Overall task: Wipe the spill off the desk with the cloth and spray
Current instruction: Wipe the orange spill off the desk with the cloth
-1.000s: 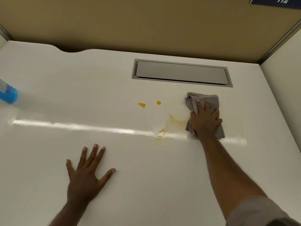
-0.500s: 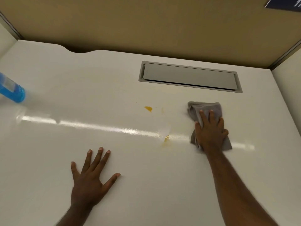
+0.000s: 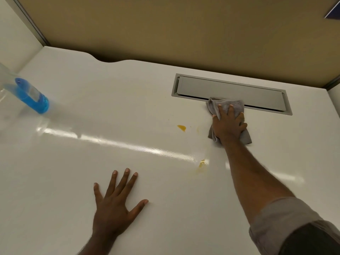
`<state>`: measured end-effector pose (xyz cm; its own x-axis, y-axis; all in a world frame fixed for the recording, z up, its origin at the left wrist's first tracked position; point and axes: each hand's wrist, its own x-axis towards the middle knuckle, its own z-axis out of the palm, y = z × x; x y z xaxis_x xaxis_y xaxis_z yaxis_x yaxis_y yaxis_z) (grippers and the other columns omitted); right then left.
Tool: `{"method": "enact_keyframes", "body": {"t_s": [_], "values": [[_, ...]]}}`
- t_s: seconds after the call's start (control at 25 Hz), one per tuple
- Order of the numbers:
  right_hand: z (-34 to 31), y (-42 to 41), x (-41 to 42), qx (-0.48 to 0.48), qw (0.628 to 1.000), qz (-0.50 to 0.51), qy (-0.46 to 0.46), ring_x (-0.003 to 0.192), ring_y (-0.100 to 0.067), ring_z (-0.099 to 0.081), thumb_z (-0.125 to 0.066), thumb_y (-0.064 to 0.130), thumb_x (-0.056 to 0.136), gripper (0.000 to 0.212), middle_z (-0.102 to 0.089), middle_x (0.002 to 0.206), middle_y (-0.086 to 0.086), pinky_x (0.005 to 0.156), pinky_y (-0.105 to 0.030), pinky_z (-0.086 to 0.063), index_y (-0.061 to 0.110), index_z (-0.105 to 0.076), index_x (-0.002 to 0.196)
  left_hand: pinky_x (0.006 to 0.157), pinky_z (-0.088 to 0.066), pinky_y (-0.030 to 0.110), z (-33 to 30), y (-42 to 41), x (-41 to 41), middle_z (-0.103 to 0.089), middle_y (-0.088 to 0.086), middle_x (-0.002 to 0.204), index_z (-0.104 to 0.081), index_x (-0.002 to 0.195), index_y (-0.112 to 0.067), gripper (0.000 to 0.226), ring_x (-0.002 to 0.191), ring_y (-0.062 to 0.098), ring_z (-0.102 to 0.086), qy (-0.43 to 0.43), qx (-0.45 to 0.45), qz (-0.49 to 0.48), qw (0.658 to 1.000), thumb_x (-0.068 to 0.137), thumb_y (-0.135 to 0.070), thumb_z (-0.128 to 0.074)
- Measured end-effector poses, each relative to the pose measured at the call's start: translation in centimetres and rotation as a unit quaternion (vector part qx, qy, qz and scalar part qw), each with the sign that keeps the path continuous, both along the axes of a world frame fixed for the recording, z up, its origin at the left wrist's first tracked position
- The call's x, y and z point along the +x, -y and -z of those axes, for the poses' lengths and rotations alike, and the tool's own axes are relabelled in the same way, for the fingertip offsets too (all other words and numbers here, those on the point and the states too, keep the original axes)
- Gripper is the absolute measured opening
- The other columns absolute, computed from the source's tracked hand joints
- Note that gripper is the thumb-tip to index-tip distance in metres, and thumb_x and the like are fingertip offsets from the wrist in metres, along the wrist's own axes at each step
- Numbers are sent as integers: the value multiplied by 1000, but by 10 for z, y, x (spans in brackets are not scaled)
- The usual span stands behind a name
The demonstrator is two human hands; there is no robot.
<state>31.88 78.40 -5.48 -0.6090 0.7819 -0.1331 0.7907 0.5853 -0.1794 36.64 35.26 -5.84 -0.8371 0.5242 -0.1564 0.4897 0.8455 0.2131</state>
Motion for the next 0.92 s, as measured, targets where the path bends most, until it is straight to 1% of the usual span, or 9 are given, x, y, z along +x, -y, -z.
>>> {"method": "enact_keyframes", "body": {"t_s": [0.16, 0.24, 0.36, 0.44, 0.52, 0.68, 0.76, 0.84, 0.92], "values": [[-2, 49, -38, 9, 997, -71, -2, 145, -47, -9, -35, 50, 97, 57, -14, 163, -3, 110, -67, -14, 42, -18, 151, 111, -13, 69, 2, 1, -1, -16, -17, 161, -16, 153, -44, 82, 151, 15, -7, -3, 6, -1, 1000, 82, -83, -29], [-6, 76, -45, 12, 990, -140, 3, 146, -45, -9, -36, 50, 97, 57, -14, 163, -1, 110, -64, -15, 43, -18, 151, 111, -13, 68, 3, 0, -1, -16, -17, 161, -16, 153, -43, 82, 151, 15, -7, -6, 2, 0, 1000, 82, -83, -29], [-5, 106, -14, 28, 970, -241, 8, 148, -37, -10, -36, 50, 97, 56, -14, 163, 6, 110, -59, -20, 48, -18, 149, 111, -12, 68, 3, 1, 0, -16, -17, 161, -16, 153, -43, 82, 151, 15, -8, -4, 1, 1, 1000, 82, -83, -28], [-2, 100, 23, 25, 965, -259, 15, 148, -31, -10, -35, 49, 96, 55, -14, 163, 10, 110, -54, -22, 51, -17, 148, 111, -12, 68, 3, 2, 0, -16, -17, 161, -16, 152, -44, 81, 151, 15, -7, -4, 3, 1, 1000, 82, -83, -27], [-4, 74, 56, 37, 969, -243, 23, 148, -28, -12, -34, 49, 96, 55, -14, 162, 12, 109, -51, -23, 52, -16, 148, 111, -11, 68, 2, 2, 1, -15, -17, 161, -16, 152, -44, 81, 151, 14, -5, -6, 3, 1, 1000, 82, -83, -26], [-10, 30, 109, 28, 991, -128, 42, 147, -31, -14, -36, 47, 98, 55, -13, 163, 7, 110, -54, -24, 47, -19, 150, 112, -7, 67, 0, 1, 0, -15, -17, 161, -14, 152, -45, 80, 151, 13, -2, -5, -1, 4, 1000, 82, -83, -25], [-6, 48, 121, 33, 997, -66, 28, 147, -33, -12, -37, 47, 97, 56, -13, 164, 5, 111, -56, -21, 45, -18, 150, 112, -6, 67, 0, 1, 1, -15, -16, 161, -15, 152, -45, 80, 151, 14, -2, -3, -2, 2, 1000, 82, -83, -23], [-2, 92, 115, 38, 999, -29, 8, 147, -36, -11, -37, 48, 97, 58, -13, 164, 3, 110, -58, -20, 43, -17, 151, 113, -6, 68, 0, 1, 2, -14, -16, 161, -15, 152, -45, 80, 151, 14, -1, -1, -2, 2, 1000, 82, -84, -20], [-2, 145, 100, 28, 998, -53, -14, 147, -39, -12, -39, 50, 95, 59, -14, 164, 2, 108, -61, -20, 43, -19, 150, 113, -4, 68, -1, 1, 1, -11, -16, 161, -13, 153, -44, 82, 151, 14, 1, 4, -4, 4, 1000, 82, -84, -17]]}}
